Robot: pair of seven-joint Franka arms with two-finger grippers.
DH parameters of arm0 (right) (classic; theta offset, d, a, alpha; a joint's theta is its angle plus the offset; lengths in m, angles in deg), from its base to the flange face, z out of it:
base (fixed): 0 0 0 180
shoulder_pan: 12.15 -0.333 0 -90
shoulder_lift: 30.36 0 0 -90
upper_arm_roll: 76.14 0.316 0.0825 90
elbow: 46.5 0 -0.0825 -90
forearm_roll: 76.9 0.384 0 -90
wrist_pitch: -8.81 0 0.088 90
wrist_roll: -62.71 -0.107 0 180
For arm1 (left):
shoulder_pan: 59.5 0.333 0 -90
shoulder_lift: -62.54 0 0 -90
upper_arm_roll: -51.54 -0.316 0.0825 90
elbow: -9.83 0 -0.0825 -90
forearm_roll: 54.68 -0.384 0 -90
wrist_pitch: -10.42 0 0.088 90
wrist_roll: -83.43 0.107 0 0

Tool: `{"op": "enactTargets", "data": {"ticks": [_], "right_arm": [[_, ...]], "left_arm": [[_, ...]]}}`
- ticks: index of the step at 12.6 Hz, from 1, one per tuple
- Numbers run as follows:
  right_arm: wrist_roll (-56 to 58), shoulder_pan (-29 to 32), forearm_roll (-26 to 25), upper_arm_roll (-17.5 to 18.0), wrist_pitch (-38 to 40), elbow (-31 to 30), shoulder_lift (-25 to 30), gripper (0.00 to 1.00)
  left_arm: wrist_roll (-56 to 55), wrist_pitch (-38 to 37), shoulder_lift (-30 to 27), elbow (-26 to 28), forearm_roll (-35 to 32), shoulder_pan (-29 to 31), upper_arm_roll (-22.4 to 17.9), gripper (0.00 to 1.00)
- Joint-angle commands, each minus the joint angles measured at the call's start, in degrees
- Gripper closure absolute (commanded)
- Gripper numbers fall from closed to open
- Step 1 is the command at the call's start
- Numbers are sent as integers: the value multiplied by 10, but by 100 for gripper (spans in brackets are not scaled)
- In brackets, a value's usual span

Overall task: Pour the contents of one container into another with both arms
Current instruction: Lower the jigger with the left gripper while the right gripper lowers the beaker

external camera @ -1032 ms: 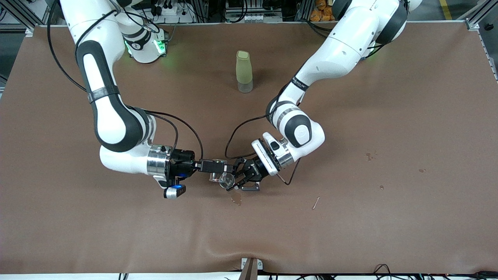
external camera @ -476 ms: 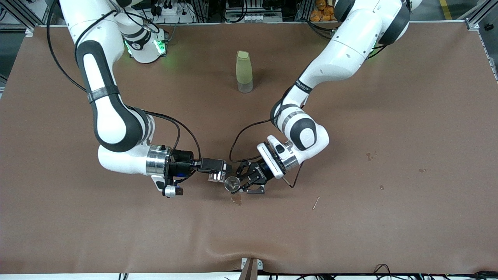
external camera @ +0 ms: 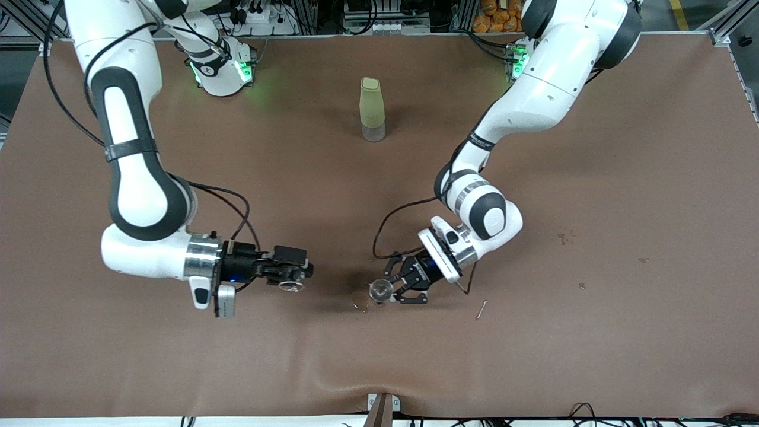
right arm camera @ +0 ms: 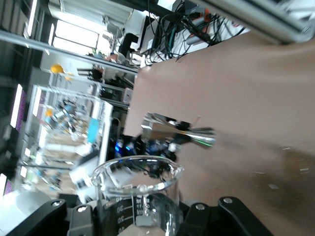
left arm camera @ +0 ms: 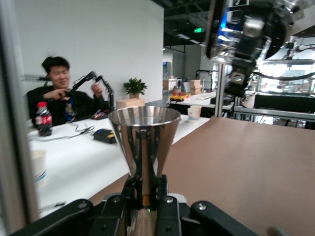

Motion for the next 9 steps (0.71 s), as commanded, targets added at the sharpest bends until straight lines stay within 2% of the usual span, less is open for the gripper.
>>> {"op": "enactTargets", "data": {"ticks": [1, 3, 6, 9], "right_arm": [[119, 41, -62, 8, 12, -11, -2, 100], [212, 69, -91, 8, 12, -27, -6, 100], [369, 122, -119, 8, 13, -49, -26, 100], [520, 183, -121, 8, 51, -57, -67, 100]], "left_arm": [[0, -12, -27, 63, -35, 33, 2, 100], [1, -20, -33, 113, -60, 73, 2, 100], [-1, -67, -26, 149, -142, 150, 2, 100], [-47, -161, -31, 160, -269, 231, 2, 100]]}}
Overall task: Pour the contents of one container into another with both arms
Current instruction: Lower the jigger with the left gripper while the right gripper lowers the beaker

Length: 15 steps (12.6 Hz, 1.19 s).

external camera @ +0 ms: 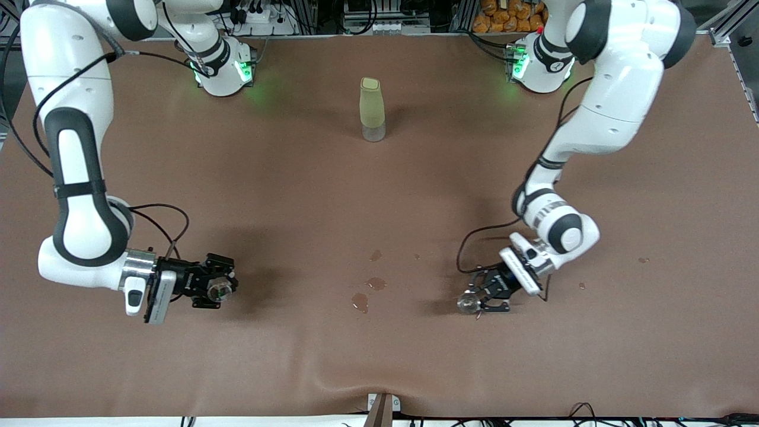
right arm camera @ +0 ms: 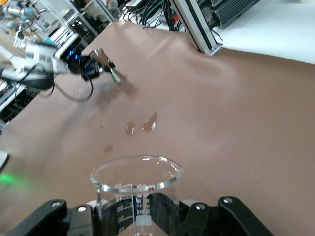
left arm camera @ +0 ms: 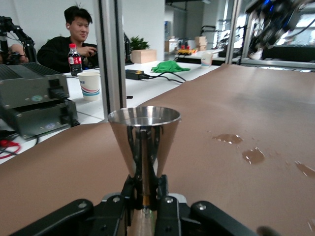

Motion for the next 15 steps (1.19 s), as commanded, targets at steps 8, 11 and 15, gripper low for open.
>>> {"op": "enactTargets", "data": {"ticks": [8, 11, 15], "right_arm": [[510, 161, -1, 12, 45, 10, -88, 100], [612, 199, 9, 16, 47, 14, -119, 100], [624, 225, 39, 15, 62, 14, -132, 100]], "left_arm": [[-80, -248, -23, 24, -363, 238, 5, 100], [-81, -265, -20, 21, -435, 286, 5, 100], [-80, -354, -20, 19, -467, 328, 4, 100]]}}
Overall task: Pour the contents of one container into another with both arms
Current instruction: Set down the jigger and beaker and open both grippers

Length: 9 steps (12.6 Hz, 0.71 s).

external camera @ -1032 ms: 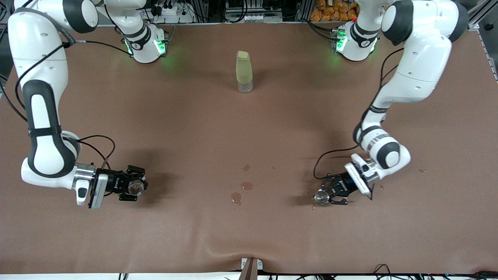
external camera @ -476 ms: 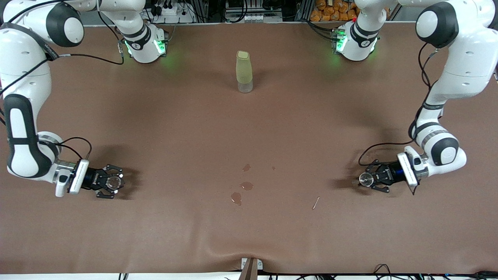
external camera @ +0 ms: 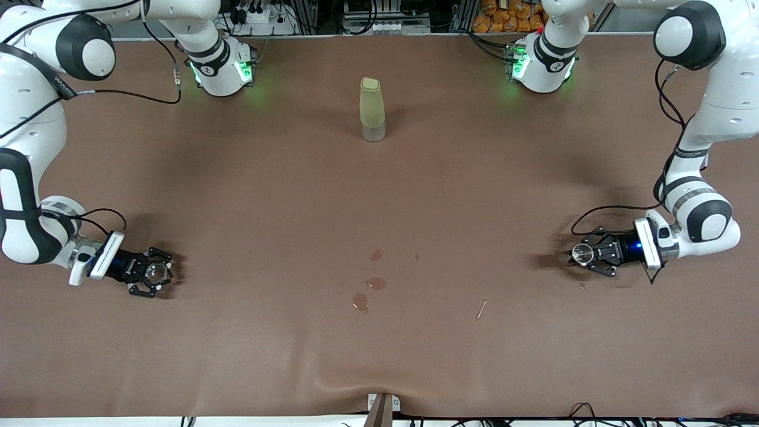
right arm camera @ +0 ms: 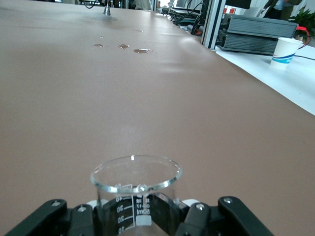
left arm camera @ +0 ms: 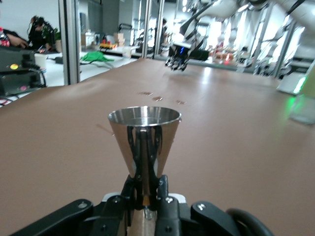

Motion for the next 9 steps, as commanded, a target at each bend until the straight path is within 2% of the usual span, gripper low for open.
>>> {"op": "enactTargets", "data": {"ticks": [1, 2, 4, 9], "right_arm": [[4, 23, 13, 13, 14, 15, -8, 38], [4, 24, 16, 13, 23, 14, -10, 0], [0, 24, 26, 13, 48, 13, -12, 0], [-16, 27, 25, 12, 51, 11, -12, 0]], "left_arm": [[-2, -36, -17, 12, -24, 22, 5, 100], [6, -51, -16, 12, -24, 27, 5, 100], [20, -55, -10, 12, -24, 31, 5, 100], [53, -54, 13, 12, -24, 28, 5, 100]]}}
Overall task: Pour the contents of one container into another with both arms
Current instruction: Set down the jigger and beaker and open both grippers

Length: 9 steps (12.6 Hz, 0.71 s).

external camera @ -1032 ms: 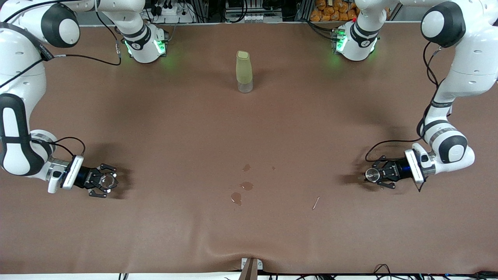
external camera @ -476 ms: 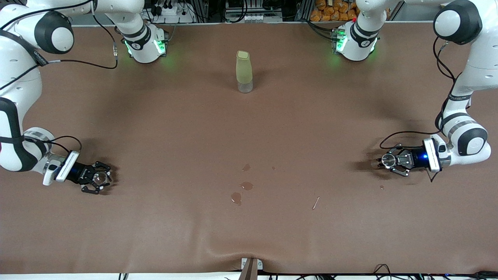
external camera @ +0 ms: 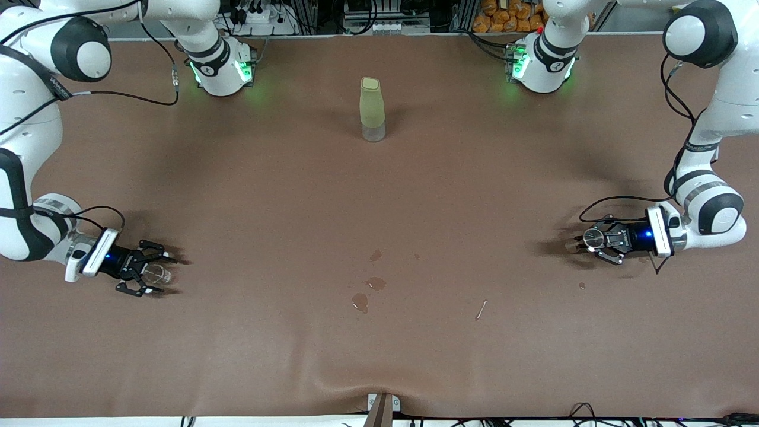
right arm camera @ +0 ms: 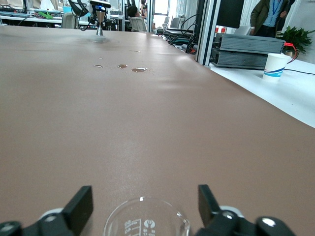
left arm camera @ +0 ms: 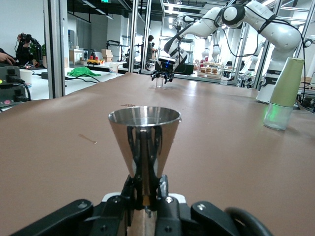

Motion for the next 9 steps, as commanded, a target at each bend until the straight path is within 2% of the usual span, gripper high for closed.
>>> {"op": "enactTargets", "data": {"ticks": [1, 6, 8, 9], "right_arm": [[-10, 15, 5, 11, 9, 10, -8, 0], [-123, 9, -11, 8, 38, 17, 30, 0], [-170, 7, -46, 8, 38, 30, 52, 0], [-197, 5, -63, 8, 38, 37, 63, 0]], "left_arm": [[23, -9, 8, 2, -7, 3, 3, 100], [35, -8, 19, 2, -6, 0, 3, 100], [35, -8, 26, 3, -7, 0, 3, 100], [35, -8, 29, 3, -7, 0, 3, 95]]}}
